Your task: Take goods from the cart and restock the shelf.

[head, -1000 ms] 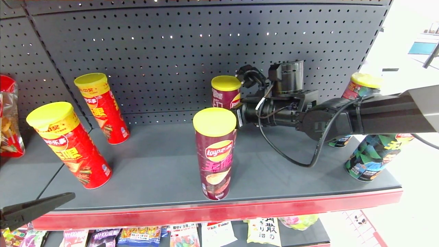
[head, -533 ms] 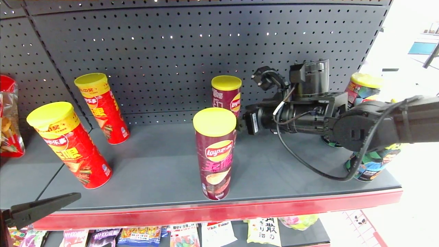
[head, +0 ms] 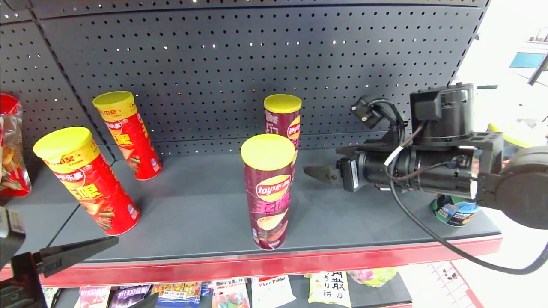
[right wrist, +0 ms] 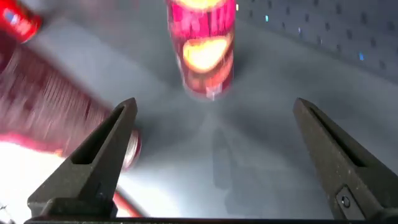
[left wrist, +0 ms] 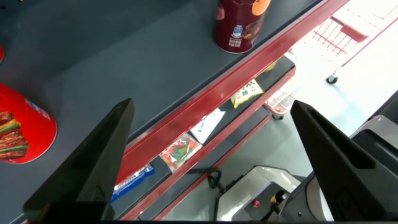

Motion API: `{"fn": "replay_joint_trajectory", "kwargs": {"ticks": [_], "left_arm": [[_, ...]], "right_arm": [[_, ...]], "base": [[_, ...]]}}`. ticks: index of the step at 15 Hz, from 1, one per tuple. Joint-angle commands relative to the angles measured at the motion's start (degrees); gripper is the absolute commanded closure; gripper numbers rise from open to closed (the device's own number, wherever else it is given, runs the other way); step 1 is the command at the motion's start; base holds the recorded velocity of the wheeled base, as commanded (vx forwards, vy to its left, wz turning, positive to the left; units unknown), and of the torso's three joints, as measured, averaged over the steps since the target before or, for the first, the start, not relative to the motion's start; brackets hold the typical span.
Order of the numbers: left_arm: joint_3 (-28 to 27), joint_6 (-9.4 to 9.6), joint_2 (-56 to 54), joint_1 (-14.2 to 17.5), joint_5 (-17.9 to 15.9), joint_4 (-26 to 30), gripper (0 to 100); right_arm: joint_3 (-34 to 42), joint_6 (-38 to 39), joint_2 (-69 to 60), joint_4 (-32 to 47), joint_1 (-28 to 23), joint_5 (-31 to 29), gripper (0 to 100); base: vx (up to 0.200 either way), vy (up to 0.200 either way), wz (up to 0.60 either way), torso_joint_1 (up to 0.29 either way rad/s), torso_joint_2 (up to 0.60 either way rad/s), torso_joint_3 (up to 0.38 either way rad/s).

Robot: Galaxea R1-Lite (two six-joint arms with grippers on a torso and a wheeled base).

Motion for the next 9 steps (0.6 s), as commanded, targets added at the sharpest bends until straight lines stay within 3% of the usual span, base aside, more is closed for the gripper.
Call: {"fn": "replay_joint_trajectory", "kwargs": {"ticks": [1, 7, 9], "left_arm": [[-0.73, 0.0, 3.06, 0.0, -0.23, -0.04, 0], [-2.75, 0.0, 9.57, 0.0, -4.1, -2.77, 0], [-2.4, -0.09, 12.38, 0.0, -6.12, -6.02, 0]], "right_arm": [[5.6, -0.06, -6.87, -0.05, 0.29, 0.02, 0], [20.37, -0.33, -24.1, 0.21, 4.15, 0.37, 0], [26.78, -0.33, -32.8, 1.62, 7.05, -0.07, 0]], "base": [[0.0, 0.0, 0.0, 0.0, 0.0, 0.0], [0.0, 0.0, 0.0, 0.0, 0.0, 0.0], [0.0, 0.0, 0.0, 0.0, 0.0, 0.0]]}}
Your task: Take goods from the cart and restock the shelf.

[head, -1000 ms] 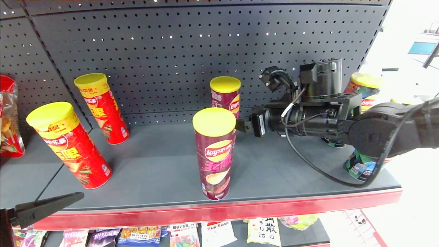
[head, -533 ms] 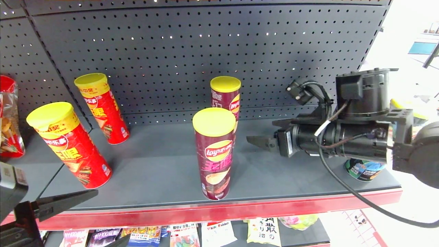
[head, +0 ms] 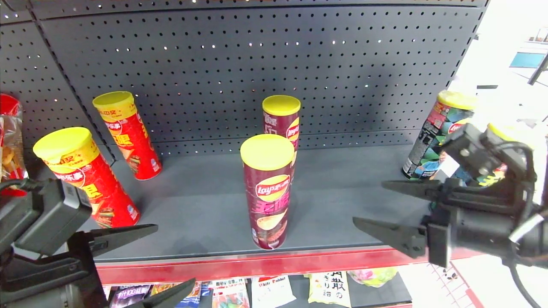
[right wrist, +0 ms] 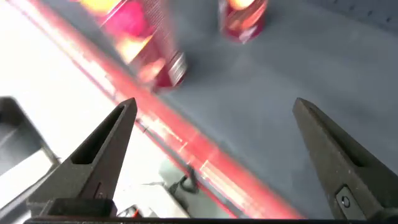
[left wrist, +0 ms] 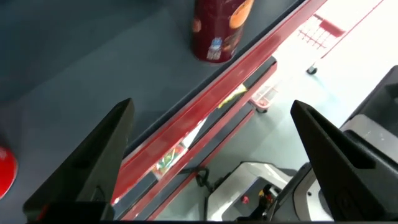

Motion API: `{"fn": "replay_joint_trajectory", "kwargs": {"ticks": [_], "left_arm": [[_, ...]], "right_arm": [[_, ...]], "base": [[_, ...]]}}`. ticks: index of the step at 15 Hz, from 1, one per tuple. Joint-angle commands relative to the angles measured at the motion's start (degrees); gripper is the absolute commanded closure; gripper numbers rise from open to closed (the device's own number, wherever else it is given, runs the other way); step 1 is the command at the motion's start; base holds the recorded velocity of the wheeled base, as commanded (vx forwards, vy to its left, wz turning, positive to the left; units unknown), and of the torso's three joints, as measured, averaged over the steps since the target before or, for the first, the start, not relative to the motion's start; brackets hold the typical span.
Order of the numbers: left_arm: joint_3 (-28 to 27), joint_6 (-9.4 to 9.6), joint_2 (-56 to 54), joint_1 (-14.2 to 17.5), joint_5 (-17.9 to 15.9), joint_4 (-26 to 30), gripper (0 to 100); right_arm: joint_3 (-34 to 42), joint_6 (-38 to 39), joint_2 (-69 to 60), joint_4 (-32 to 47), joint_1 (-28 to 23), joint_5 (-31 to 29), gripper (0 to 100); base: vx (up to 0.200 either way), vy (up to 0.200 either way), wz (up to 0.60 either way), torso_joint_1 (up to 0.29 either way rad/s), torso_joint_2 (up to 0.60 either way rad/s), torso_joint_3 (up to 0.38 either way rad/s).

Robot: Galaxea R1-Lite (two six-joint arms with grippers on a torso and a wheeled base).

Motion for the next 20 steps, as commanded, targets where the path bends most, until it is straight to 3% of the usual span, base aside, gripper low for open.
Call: {"fn": "replay_joint_trajectory", "kwargs": {"ticks": [1, 4, 7, 13, 17, 20], "left_arm": [[0.01, 0.08, 3.85, 0.0, -0.23, -0.36, 0], [0.01, 0.08, 5.87, 0.09, 0.03, -0.36, 0], [-0.87, 0.34, 10.71, 2.37, 0.83, -0.45, 0], [-2.01, 0.26, 17.03, 3.51, 0.83, -0.8, 0], [-2.89, 0.08, 19.67, 3.6, 0.83, -3.18, 0], [-3.77, 0.08, 20.46, 3.69, 0.83, -3.09, 0]], "right_arm": [[7.56, -0.11, -11.92, 0.78, 2.65, -0.43, 0], [10.37, -0.02, -16.06, 0.78, 2.21, -2.36, 0], [11.34, 0.16, -22.38, 2.18, 1.34, -6.58, 0], [16.35, 0.07, -38.56, 11.85, -3.41, -7.9, 0], [17.93, 1.39, -54.82, 26.88, -13.17, -9.3, 0], [18.64, 1.74, -61.93, 33.65, -23.98, -9.04, 0]], "base": [[0.0, 0.0, 0.0, 0.0, 0.0, 0.0], [0.0, 0.0, 0.0, 0.0, 0.0, 0.0], [0.0, 0.0, 0.0, 0.0, 0.0, 0.0], [0.0, 0.0, 0.0, 0.0, 0.0, 0.0], [0.0, 0.0, 0.0, 0.0, 0.0, 0.0], [0.0, 0.0, 0.0, 0.0, 0.0, 0.0]]}}
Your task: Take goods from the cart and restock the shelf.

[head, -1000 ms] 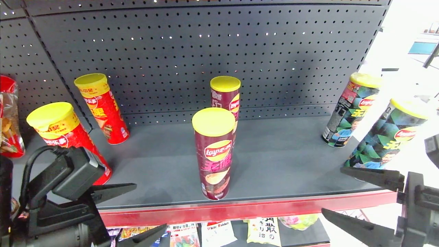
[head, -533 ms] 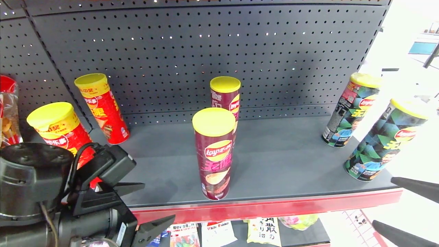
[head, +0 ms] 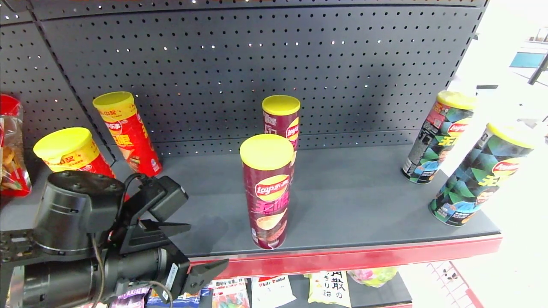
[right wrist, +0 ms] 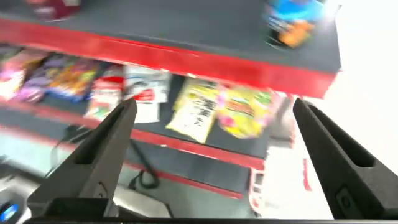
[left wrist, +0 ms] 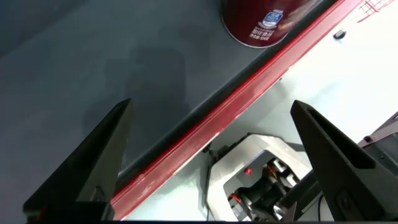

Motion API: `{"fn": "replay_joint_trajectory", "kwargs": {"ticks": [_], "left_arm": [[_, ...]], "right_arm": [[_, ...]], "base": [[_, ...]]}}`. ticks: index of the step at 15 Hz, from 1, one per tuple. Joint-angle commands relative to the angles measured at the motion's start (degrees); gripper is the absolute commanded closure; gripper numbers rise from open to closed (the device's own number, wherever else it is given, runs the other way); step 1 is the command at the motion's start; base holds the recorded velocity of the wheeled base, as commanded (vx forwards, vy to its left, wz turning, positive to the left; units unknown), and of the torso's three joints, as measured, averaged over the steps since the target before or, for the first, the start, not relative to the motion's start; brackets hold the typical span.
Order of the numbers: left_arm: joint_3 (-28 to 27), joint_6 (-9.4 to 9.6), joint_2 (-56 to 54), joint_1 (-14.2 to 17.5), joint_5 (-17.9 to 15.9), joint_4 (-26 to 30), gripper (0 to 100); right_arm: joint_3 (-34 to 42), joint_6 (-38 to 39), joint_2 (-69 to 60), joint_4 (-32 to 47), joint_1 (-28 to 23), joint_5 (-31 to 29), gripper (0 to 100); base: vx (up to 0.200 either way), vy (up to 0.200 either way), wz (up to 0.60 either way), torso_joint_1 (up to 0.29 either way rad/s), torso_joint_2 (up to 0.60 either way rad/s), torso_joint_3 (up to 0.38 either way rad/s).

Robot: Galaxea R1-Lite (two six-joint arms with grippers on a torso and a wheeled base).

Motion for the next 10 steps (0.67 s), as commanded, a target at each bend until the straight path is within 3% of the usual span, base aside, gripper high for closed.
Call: {"fn": "replay_joint_trajectory", "kwargs": {"ticks": [1, 10], "left_arm": [[-0.23, 0.02, 1.3, 0.02, 0.07, 0.06, 0], [-4.63, -0.07, 7.19, 0.55, 0.16, -0.12, 0]], "right_arm": [[1.24, 0.25, -9.13, 3.22, -7.87, 0.4, 0], [3.18, 0.25, -13.26, 4.1, -9.19, 0.4, 0]], "base": [[0.0, 0.0, 0.0, 0.0, 0.0, 0.0], [0.0, 0.0, 0.0, 0.0, 0.0, 0.0]]}}
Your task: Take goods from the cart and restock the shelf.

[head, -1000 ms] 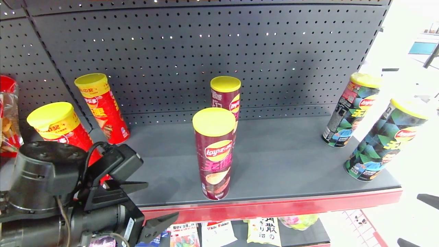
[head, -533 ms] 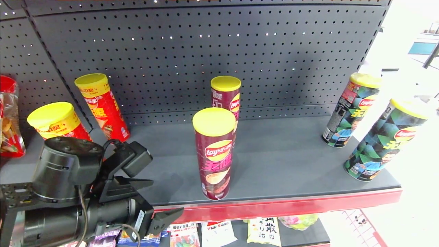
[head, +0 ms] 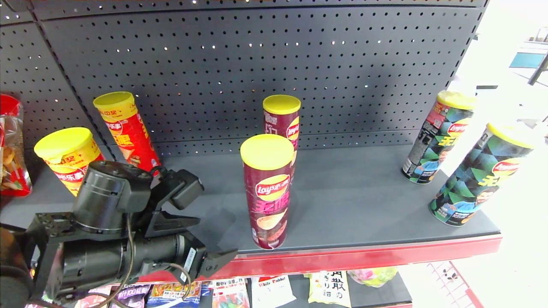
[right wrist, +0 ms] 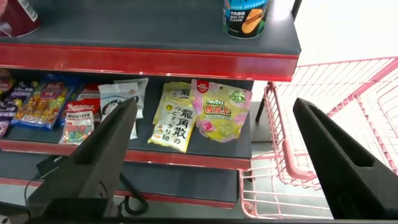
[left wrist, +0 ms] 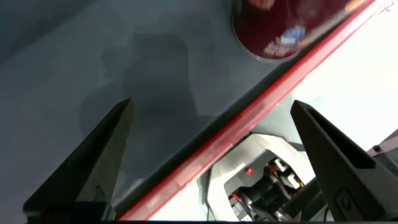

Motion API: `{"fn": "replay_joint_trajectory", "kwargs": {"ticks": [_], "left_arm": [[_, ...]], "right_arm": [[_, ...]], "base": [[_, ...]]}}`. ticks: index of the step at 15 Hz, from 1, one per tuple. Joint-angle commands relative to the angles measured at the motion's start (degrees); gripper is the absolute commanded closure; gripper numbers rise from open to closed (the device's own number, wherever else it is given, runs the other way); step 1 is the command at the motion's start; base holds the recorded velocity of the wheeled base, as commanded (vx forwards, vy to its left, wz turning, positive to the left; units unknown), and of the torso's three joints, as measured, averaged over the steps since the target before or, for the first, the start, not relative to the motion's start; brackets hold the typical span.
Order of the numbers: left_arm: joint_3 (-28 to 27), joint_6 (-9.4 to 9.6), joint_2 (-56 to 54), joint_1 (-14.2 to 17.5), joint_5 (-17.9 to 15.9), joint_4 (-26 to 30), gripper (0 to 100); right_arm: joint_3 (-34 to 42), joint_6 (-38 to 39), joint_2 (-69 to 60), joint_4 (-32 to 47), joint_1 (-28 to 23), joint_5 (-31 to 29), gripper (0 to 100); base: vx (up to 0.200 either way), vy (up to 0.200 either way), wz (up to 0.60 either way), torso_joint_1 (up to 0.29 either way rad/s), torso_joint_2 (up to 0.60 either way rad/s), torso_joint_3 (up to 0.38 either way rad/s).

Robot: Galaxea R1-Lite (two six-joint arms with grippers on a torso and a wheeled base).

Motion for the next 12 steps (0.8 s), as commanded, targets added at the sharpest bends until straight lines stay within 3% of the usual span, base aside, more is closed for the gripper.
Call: {"fn": "replay_joint_trajectory", "kwargs": {"ticks": [1, 12], "left_arm": [[-1.43, -0.01, 2.18, 0.0, -0.01, 0.0, 0], [-6.44, 0.08, 7.81, 0.44, 0.78, -0.52, 0]], "right_arm": [[0.06, -0.02, -0.21, -0.01, -0.01, 0.0, 0], [0.06, -0.02, -0.21, -0.01, -0.01, -0.18, 0]], "base": [[0.0, 0.0, 0.0, 0.0, 0.0, 0.0], [0.0, 0.0, 0.0, 0.0, 0.0, 0.0]]}}
